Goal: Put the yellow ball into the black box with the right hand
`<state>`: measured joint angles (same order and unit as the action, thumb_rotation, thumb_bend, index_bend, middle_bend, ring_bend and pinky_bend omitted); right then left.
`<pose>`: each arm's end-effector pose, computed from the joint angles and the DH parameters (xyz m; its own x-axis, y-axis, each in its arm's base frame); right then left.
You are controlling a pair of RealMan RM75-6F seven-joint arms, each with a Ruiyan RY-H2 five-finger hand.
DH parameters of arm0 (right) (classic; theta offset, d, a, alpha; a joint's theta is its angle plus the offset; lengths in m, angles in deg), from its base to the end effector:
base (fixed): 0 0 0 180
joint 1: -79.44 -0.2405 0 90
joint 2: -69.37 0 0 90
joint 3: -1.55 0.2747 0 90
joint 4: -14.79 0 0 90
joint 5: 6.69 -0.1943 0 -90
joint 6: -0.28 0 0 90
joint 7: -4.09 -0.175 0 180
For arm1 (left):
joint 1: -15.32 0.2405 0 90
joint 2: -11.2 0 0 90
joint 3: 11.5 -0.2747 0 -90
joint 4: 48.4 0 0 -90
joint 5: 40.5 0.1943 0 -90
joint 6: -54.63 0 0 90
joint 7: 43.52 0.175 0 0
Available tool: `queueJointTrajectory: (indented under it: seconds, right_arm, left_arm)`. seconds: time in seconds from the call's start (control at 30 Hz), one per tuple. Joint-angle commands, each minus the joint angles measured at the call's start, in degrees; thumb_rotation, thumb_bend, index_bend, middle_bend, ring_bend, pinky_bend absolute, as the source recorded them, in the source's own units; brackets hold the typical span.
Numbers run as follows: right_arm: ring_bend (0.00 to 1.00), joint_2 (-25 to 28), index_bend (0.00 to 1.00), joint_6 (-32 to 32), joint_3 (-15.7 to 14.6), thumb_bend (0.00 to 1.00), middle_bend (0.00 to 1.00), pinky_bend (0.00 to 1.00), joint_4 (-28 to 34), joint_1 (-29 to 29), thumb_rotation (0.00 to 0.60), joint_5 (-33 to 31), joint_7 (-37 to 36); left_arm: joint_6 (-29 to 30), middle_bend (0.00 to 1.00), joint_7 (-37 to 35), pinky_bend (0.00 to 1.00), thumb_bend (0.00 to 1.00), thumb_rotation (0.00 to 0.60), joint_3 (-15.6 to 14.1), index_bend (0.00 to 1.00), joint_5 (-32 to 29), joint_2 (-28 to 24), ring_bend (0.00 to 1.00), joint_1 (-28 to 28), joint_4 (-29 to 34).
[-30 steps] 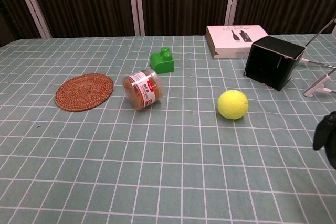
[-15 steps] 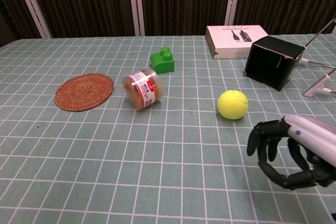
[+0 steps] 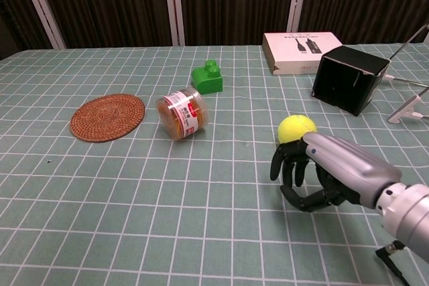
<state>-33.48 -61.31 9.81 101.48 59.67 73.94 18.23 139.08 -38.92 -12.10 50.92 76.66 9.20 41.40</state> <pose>-0.1729 -0.2639 -0.0744 0.1327 -0.3443 0.9294 -0.9647 -0.2600 0.0414 -0.3149 0.2067 0.1593 0.4981 0.0520 0.8655 0.8631 -0.1261 -0.4891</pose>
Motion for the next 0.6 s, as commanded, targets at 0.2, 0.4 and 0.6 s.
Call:
queueJointTrajectory:
  seconds: [0.2,0.4,0.6]
  right_arm:
    - [0.49,-1.61,0.43,2.06,2.03,0.5,0.55,0.74,-2.47,-2.43,0.6,-3.26,-0.98]
    - [0.49,-2.43,0.42,3.31,3.41,0.5,0.54,0.74,-4.28,-4.42,0.6,-4.98,-2.13]
    - [0.49,-2.91,0.41,3.86,4.54,0.5,0.53,0.74,-5.61,-6.25,0.6,-6.14,-2.84]
  left_arm:
    - [-0.63,0.0,0.25,0.0,0.14,0.6,0.45,0.0,-1.17,0.12,0.0,-0.23,-0.03]
    - [-0.81,0.0,0.19,0.0,0.14,0.6,0.86,0.0,-2.12,0.16,0.0,-0.29,-0.11]
    - [-1.3,0.0,0.19,0.0,0.14,0.6,1.23,0.0,-3.14,0.18,0.0,-0.46,-0.2]
